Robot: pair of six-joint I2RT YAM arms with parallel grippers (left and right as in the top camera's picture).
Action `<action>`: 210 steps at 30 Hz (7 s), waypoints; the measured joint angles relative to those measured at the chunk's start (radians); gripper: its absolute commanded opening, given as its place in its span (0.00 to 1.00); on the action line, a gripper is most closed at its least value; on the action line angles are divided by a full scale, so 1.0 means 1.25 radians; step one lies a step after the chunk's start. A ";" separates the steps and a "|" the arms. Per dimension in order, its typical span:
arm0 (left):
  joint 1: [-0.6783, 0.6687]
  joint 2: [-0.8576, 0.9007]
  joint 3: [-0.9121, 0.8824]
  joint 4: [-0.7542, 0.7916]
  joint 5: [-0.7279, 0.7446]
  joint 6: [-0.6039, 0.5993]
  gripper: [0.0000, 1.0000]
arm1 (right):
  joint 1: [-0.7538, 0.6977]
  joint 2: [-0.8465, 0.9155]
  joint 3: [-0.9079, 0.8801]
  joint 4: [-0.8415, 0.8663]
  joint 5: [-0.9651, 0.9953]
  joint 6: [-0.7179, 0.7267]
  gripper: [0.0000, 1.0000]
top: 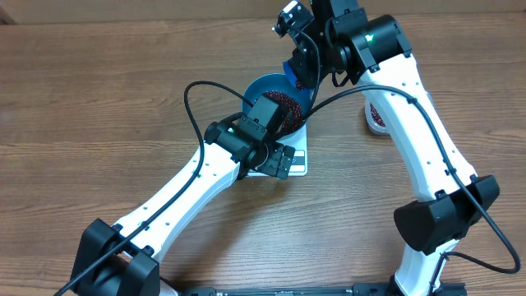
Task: Scoop item into bowl and weigh 150g on scale
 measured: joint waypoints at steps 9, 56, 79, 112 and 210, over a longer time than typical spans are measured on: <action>0.000 0.000 0.000 0.000 0.000 0.000 1.00 | 0.020 0.000 0.000 0.011 0.041 0.013 0.04; 0.000 0.000 0.000 0.000 0.000 0.000 1.00 | -0.020 0.000 0.000 0.004 -0.075 0.139 0.05; 0.000 0.000 0.000 0.000 0.000 0.000 1.00 | -0.193 0.000 -0.002 -0.004 -0.352 0.233 0.05; 0.000 0.000 0.000 0.000 0.000 0.000 1.00 | -0.004 0.092 -0.070 0.093 -0.185 0.089 0.04; 0.000 0.000 0.000 0.000 0.000 0.000 0.99 | -0.153 0.092 -0.173 0.170 -0.570 0.151 0.04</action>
